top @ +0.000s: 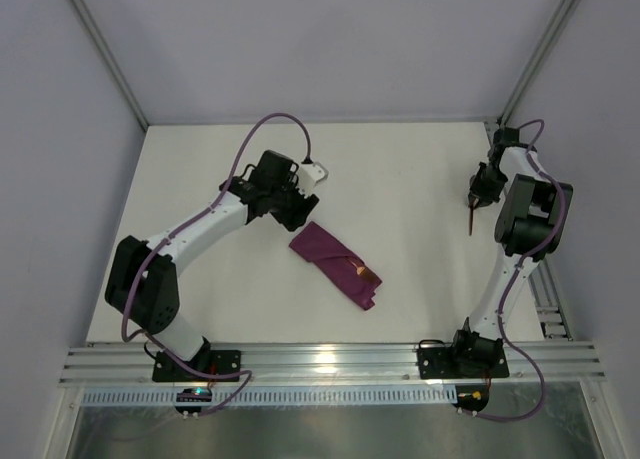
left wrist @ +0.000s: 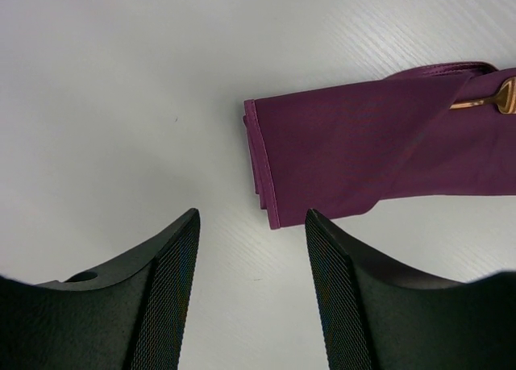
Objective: Fold the napkin into a case and place the utensils inside
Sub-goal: Pick up the knife from the corner of the board.
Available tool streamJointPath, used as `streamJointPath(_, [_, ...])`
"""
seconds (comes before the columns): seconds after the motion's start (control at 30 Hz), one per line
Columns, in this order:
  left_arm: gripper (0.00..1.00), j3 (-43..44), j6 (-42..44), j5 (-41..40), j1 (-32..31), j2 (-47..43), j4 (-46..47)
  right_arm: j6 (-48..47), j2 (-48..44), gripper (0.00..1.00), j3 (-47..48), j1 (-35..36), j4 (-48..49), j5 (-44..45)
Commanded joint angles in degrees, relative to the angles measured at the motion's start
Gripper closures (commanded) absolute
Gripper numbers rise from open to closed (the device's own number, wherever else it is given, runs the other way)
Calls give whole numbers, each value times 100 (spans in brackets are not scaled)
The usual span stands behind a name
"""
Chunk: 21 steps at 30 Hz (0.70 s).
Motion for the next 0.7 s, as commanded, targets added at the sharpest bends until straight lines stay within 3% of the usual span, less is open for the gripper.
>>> streamJointPath(0.0, [43, 221, 92, 132, -3, -95, -39, -14, -24, 80, -5, -7, -38, -194])
streamJointPath(0.03, [43, 239, 75, 132, -3, -95, -65, -23, -41, 95, -40, -16, -12, -220])
streamJointPath(0.07, [43, 248, 101, 132, -3, -95, -83, -32, -50, 97, -102, -7, -3, -247])
streamJointPath(0.2, [43, 336, 136, 289, -3, -191, -267, 99, -444, 97, -453, -7, 329, -387])
streamJointPath(0.47, [42, 731, 180, 1150, -20, -499, -1127, 1083, -3299, 97, -2298, 273, 1473, -669])
streamJointPath(0.6, [41, 1012, 75, 1406, -160, -657, -1463, 1996, -4644, 97, -3124, 1089, 2016, -695])
streamJointPath(0.67, [36, 1161, 22, 1467, -362, -798, -1516, 2845, -5389, 97, -3623, 1905, 2342, -564])
